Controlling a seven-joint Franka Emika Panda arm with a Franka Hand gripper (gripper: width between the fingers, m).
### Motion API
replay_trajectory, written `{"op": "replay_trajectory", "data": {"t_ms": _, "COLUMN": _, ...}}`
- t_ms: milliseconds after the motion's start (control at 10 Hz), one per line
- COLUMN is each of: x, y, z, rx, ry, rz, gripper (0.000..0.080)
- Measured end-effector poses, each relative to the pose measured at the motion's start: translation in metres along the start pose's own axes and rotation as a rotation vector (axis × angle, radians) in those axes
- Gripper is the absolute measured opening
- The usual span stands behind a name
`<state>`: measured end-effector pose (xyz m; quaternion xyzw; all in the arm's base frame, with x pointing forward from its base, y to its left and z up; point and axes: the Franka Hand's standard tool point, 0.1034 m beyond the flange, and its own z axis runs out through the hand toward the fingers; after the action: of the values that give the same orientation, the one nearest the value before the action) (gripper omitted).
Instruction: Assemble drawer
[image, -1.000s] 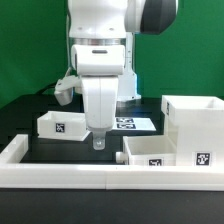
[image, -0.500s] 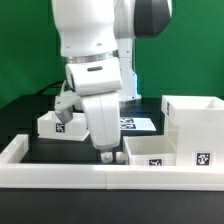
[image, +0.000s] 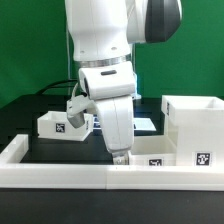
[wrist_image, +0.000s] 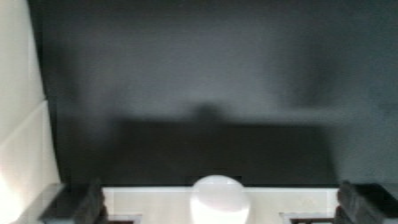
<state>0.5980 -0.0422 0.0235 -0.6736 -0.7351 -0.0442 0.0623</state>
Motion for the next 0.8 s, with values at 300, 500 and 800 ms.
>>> {"op": "replay_trajectory", "data": {"t_ms": 300, "x": 0.002, "y": -0.007, "z": 0.004, "rx": -0.038, "ry": -0.005, "rz": -0.010, "gripper": 0.0649}}
{"op": "replay_trajectory", "data": {"t_ms": 500, "x": 0.014, "y": -0.005, "z": 0.006, "rx": -0.036, "ry": 0.001, "rz": 0.011, "gripper": 0.0649}}
{"op": "replay_trajectory", "data": {"t_ms": 800, "x": 0.027, "y": -0.003, "z": 0.007, "rx": -0.034, "ry": 0.005, "rz": 0.048, "gripper": 0.0649}}
